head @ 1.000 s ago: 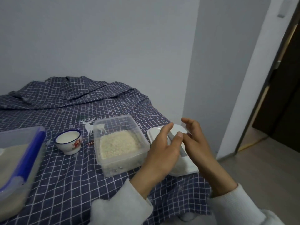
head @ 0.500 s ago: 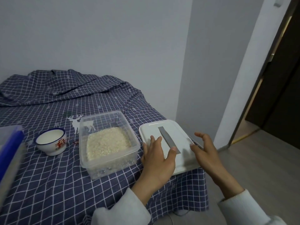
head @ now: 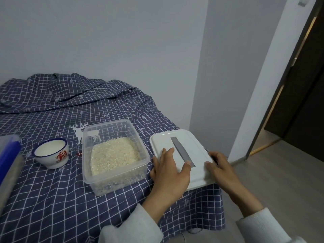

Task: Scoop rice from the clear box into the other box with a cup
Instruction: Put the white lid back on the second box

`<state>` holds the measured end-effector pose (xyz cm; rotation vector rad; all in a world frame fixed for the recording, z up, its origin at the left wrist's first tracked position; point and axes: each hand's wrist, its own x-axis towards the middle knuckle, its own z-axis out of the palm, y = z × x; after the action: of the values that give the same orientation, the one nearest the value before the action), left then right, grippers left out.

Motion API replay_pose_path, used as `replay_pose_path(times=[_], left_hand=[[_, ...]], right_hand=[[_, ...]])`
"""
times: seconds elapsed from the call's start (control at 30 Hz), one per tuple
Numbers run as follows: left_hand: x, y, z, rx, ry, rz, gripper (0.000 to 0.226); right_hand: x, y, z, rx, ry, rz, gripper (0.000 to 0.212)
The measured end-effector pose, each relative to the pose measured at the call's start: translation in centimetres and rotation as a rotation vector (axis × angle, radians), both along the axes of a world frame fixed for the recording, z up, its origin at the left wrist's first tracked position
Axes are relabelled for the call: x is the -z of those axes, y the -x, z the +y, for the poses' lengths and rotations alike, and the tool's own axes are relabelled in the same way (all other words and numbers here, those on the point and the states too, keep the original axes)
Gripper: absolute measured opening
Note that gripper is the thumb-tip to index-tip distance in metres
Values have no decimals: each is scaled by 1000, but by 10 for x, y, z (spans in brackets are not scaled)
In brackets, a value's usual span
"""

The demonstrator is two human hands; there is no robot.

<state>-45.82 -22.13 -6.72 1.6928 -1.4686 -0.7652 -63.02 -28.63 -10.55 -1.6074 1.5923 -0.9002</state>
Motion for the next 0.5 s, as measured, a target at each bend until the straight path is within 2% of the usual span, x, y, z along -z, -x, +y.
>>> replay_pose_path(times=[0.23,0.5], left_hand=[[-6,3,2,-13,41,158,57],[-15,7,7,-15,94,249,59]], right_hand=[[-1,-1,1,-2,32,-20,40],[-10,4,3,23,65,-134,35]])
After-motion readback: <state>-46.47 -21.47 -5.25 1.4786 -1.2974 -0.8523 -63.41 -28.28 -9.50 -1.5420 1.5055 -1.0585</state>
